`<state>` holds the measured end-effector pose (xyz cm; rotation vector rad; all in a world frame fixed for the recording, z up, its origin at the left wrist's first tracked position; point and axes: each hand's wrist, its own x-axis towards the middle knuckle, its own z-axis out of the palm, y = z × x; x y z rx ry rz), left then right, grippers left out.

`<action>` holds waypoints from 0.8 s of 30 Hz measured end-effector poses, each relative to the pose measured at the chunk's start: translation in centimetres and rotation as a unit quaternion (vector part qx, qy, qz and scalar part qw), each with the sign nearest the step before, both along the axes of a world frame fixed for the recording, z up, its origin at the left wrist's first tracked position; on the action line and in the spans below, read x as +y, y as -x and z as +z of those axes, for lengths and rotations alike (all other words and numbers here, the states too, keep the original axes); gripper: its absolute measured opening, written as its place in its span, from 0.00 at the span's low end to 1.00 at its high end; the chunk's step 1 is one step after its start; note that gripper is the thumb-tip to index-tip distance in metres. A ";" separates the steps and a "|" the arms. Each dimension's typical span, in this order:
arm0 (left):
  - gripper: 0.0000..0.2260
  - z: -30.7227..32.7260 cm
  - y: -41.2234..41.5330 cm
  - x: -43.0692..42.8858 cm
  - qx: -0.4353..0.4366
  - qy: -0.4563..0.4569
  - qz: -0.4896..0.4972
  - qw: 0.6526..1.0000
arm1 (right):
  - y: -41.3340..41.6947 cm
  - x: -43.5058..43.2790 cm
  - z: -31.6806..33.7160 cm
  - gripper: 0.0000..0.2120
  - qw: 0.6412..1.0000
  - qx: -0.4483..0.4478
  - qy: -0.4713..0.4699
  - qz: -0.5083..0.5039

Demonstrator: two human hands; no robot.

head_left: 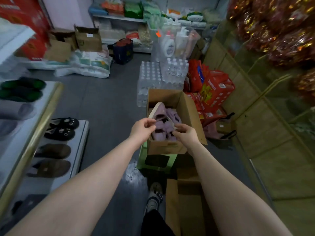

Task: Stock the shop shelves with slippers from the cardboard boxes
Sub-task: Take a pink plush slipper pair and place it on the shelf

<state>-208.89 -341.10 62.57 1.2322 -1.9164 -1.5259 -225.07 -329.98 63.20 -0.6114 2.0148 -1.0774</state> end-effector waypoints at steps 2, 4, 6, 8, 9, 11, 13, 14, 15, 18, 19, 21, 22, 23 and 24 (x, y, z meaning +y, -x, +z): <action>0.12 -0.8 2.9 -2.7 -0.011 -0.002 0.001 1.000 | 3.0 -2.8 -0.7 0.16 1.000 0.000 -0.004 -0.005; 0.12 -1.4 5.6 -5.2 -0.026 -0.008 -0.002 1.000 | 5.9 -5.3 -1.3 0.16 1.000 -0.003 -0.012 -0.004; 0.12 -2.0 8.1 -7.4 -0.037 -0.014 0.001 0.999 | 8.8 -7.4 -1.8 0.16 1.000 -0.004 -0.028 0.013; 0.13 -2.6 10.4 -9.5 -0.041 -0.024 0.007 0.999 | 11.7 -9.7 -2.4 0.16 0.999 0.001 -0.038 0.033; 0.14 -3.0 11.4 -10.5 -0.042 -0.029 0.010 0.999 | 13.0 -10.9 -2.7 0.15 0.998 0.000 -0.045 0.034; 0.15 -3.8 13.1 -12.3 -0.048 -0.037 0.013 0.998 | 14.8 -13.1 -3.7 0.15 0.998 -0.004 -0.062 0.030; 0.16 -5.0 14.5 -14.0 -0.059 -0.050 0.010 0.997 | 15.8 -14.9 -5.2 0.16 0.997 -0.009 -0.077 0.019; 0.16 -5.7 15.1 -14.8 -0.066 -0.058 0.008 0.996 | 16.2 -15.7 -6.1 0.17 0.997 -0.009 -0.082 0.013; 0.17 -6.5 15.8 -15.8 -0.073 -0.066 0.005 0.995 | 16.6 -16.5 -7.0 0.18 0.996 -0.012 -0.090 0.006; 0.20 -8.6 17.6 -18.5 -0.089 -0.084 -0.011 0.992 | 17.9 -18.8 -9.7 0.19 0.994 -0.027 -0.109 -0.011; 0.21 -9.4 18.3 -19.3 -0.098 -0.087 -0.020 0.991 | 18.2 -19.4 -10.4 0.19 0.992 -0.035 -0.117 -0.020; 0.23 -10.9 19.5 -21.0 -0.121 -0.090 -0.041 0.988 | 18.9 -20.3 -12.0 0.20 0.990 -0.044 -0.131 -0.038; 0.24 -11.7 20.2 -21.8 -0.132 -0.089 -0.052 0.986 | 19.3 -20.8 -12.7 0.20 0.989 -0.042 -0.137 -0.039; 0.25 -12.5 20.7 -22.6 -0.144 -0.088 -0.064 0.984 | 19.8 -21.3 -13.5 0.21 0.988 -0.039 -0.147 -0.039; 0.25 -13.4 21.3 -23.4 -0.156 -0.085 -0.076 0.981 | 20.2 -21.9 -14.4 0.21 0.986 -0.038 -0.157 -0.040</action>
